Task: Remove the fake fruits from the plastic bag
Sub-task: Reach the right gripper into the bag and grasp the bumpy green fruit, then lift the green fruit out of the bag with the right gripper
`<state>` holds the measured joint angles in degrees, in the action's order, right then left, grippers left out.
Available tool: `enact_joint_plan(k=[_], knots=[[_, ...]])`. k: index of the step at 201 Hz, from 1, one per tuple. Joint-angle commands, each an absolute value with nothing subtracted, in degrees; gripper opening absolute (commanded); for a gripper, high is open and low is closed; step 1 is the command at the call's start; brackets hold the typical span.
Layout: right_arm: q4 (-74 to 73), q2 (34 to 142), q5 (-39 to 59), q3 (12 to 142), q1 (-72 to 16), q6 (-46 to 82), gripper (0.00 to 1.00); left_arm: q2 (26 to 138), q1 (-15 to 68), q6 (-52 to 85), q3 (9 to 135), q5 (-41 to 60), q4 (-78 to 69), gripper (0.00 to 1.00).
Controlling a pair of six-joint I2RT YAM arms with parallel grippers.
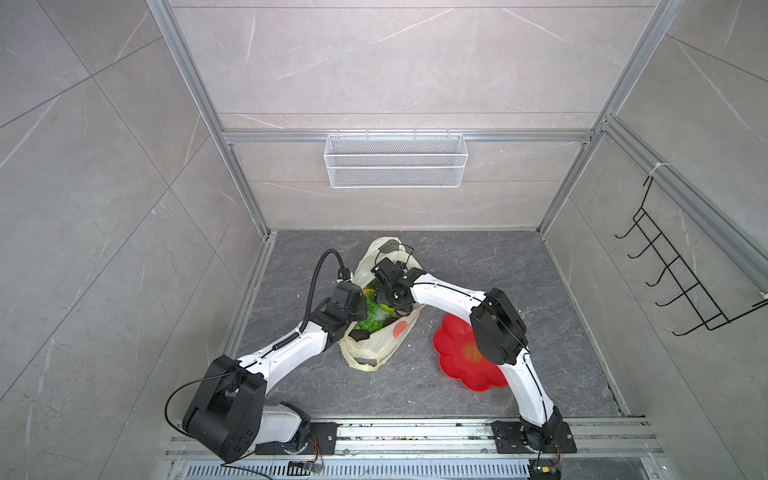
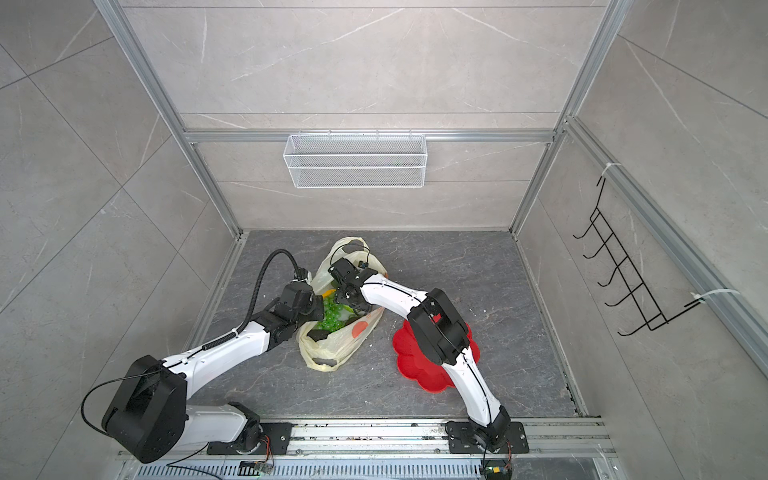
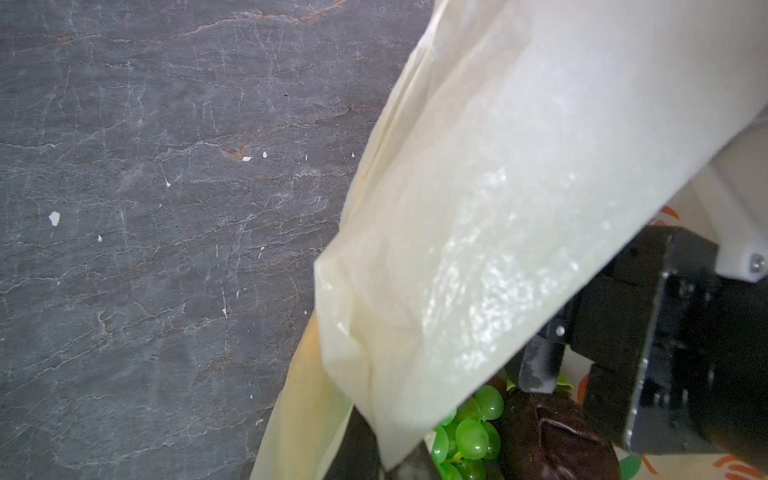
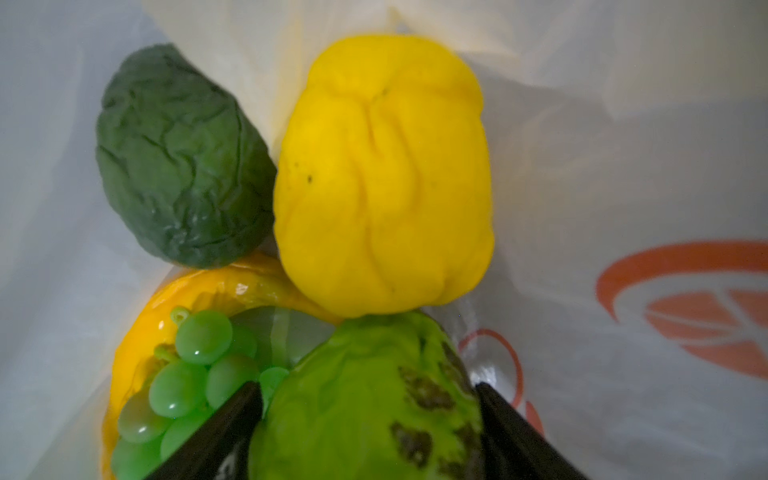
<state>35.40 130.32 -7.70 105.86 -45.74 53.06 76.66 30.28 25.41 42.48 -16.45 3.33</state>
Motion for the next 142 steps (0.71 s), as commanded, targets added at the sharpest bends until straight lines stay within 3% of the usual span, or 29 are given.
enact_joint_plan(k=[1, 45, 142], knots=[[36.30, 130.13, -7.73, 105.99, -45.92, 52.52, 0.72, 76.20, 30.31, 25.40, 42.54, -17.84, 1.45, 0.02], [28.28, 121.78, -3.54, 98.63, -45.16, 52.38, 0.64, 76.29, 30.32, 25.40, 42.71, -17.78, 1.49, 0.02], [12.68, 93.47, 8.34, 69.67, -38.04, 55.59, 0.62, 75.93, 30.32, 25.22, 42.71, -18.20, 1.82, 0.02]])
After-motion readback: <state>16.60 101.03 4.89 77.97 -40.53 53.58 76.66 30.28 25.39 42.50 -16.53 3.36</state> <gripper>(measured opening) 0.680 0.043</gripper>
